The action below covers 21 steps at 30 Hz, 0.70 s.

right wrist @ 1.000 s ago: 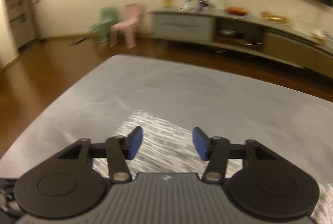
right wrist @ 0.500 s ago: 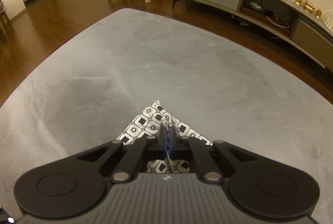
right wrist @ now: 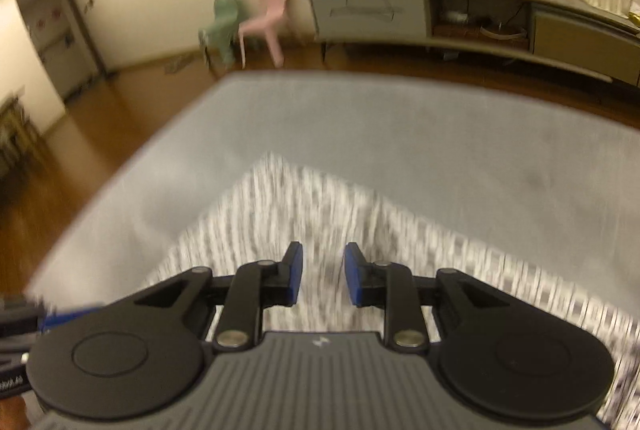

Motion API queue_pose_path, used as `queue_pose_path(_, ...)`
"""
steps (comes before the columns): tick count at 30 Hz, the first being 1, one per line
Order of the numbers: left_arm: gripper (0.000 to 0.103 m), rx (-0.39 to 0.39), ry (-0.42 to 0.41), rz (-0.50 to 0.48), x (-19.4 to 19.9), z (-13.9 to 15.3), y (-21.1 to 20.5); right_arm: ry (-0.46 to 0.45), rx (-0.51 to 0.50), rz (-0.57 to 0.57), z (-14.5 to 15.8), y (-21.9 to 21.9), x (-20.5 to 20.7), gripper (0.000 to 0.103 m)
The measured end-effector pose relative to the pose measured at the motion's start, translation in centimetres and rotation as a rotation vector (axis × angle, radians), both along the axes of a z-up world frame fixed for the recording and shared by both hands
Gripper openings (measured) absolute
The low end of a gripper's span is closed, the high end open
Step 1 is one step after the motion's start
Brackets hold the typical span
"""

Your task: Fold clothes

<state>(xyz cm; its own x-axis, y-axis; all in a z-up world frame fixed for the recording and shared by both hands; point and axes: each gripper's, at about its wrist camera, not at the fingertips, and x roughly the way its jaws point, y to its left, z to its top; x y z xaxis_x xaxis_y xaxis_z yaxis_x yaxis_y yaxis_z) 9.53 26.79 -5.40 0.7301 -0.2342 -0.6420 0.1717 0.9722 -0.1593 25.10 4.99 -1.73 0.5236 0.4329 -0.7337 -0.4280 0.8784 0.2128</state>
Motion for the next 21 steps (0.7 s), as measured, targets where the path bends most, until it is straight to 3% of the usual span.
queue_pose_path(3, 0.011, 0.123, 0.037, 0.017, 0.0, -1.4, -1.1, -0.004, -0.060, -0.006, -1.2, -0.6, -1.4, 0.030)
queue_pose_path(7, 0.011, 0.035, -0.016, 0.009, -0.9, 0.5, -1.3, 0.003, 0.032, -0.072, 0.5, -3.3, -2.4, 0.030)
queue_pose_path(9, 0.013, -0.017, -0.055, -0.051, -1.4, 1.6, -2.5, 0.024, 0.119, -0.104, 1.0, -4.4, -1.7, 0.038)
queue_pose_path(10, 0.013, -0.031, -0.056, -0.083, -1.4, 1.7, -3.5, 0.038, 0.156, -0.126, 1.0, -4.7, -1.1, 0.047)
queue_pose_path(11, 0.015, -0.032, -0.049, -0.112, -1.3, 1.7, -4.5, 0.050, 0.188, -0.144, 0.9, -4.9, -0.3, 0.052)
queue_pose_path(13, 0.018, 0.000, -0.039, -0.163, -1.1, 1.1, -6.6, 0.075, 0.230, -0.167, 0.0, -4.8, 1.5, 0.053)
queue_pose_path(15, 0.018, 0.038, -0.019, -0.199, -0.8, 0.2, -8.1, 0.112, 0.274, -0.169, -0.9, -4.2, 2.4, 0.043)
queue_pose_path(16, 0.018, 0.055, -0.004, -0.208, -0.6, -0.5, -8.6, 0.127, 0.274, -0.159, -1.4, -3.7, 2.7, 0.025)
queue_pose_path(17, 0.018, 0.066, 0.003, -0.211, -0.5, -0.9, -8.8, 0.138, 0.239, -0.164, -1.8, -3.2, 2.8, 0.019)
queue_pose_path(18, 0.018, 0.075, 0.005, -0.209, -0.4, -1.3, -8.9, 0.148, 0.199, -0.172, -2.2, -2.7, 2.8, 0.018)
queue_pose_path(21, 0.020, 0.079, 0.006, -0.215, -0.4, -1.4, -9.0, 0.136, 0.212, -0.176, -2.5, -3.1, 2.4, 0.020)
